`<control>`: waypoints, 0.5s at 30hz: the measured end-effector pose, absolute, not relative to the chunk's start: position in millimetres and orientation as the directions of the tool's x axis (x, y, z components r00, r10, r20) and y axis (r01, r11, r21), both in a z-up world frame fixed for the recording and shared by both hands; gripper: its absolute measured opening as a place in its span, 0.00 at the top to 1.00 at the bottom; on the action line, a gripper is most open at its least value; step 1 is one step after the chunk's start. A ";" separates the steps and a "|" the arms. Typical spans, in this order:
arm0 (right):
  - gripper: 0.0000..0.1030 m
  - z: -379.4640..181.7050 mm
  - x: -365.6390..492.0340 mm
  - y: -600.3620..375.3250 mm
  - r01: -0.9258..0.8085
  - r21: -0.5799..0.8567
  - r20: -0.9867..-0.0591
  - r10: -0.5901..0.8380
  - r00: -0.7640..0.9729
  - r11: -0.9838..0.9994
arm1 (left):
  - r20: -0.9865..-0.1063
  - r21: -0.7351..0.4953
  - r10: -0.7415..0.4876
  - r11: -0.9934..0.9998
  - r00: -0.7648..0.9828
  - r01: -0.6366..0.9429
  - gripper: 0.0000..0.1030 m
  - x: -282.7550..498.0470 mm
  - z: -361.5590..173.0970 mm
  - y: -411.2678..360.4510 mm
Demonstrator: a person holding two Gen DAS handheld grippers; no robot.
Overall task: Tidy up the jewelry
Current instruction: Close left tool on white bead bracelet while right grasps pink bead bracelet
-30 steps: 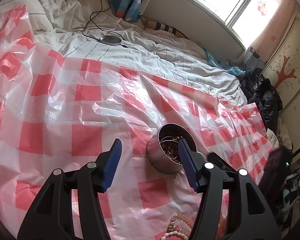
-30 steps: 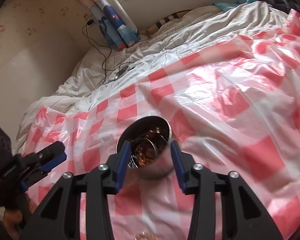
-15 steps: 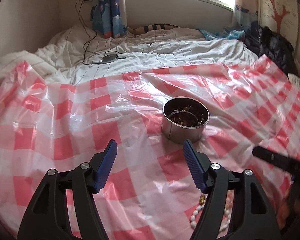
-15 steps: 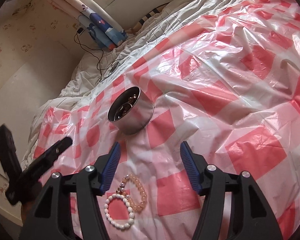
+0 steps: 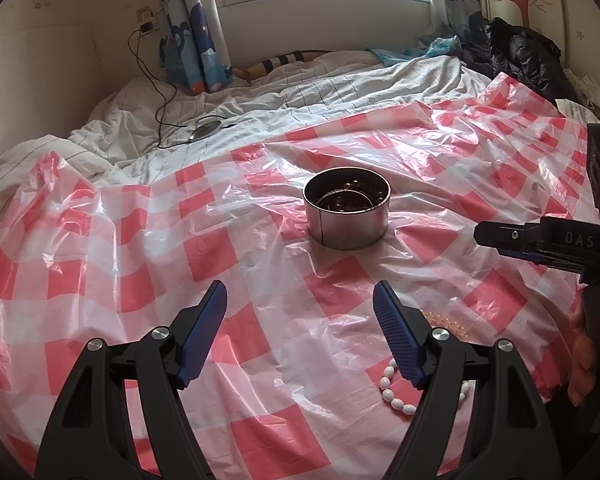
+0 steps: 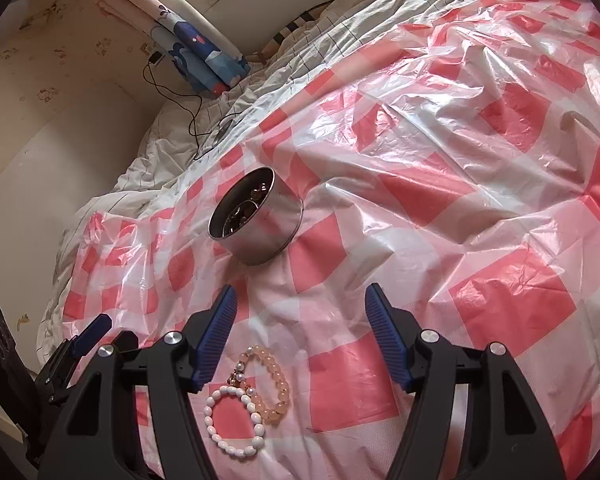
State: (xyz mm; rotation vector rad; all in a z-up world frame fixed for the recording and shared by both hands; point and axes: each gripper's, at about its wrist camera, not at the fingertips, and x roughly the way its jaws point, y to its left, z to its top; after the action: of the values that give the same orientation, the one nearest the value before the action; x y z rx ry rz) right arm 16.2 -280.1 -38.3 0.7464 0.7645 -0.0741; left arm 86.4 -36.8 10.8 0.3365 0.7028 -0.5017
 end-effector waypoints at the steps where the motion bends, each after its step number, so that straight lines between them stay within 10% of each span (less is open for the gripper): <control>1: 0.37 -38.5 16.6 -280.0 0.319 0.585 -0.653 0.200 0.731 0.745 | -0.690 0.117 -0.331 0.827 0.644 0.550 0.30 86.3 10.1 -36.6; 9: 0.33 -40.6 18.2 -278.7 0.321 0.586 -0.660 0.207 0.722 0.744 | -0.690 0.158 -0.323 0.806 0.648 0.570 0.30 80.0 5.4 -44.3; 15: 0.30 -44.4 21.5 -275.9 0.327 0.578 -0.678 0.216 0.703 0.748 | -0.788 -0.058 -0.451 0.730 0.418 0.681 0.30 85.4 -14.2 -48.3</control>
State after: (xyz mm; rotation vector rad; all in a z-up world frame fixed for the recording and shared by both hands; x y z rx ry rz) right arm 21.5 -275.9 -44.4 0.7438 0.8086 -0.0680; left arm 85.4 -48.3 -14.2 0.2903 0.8875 -0.7226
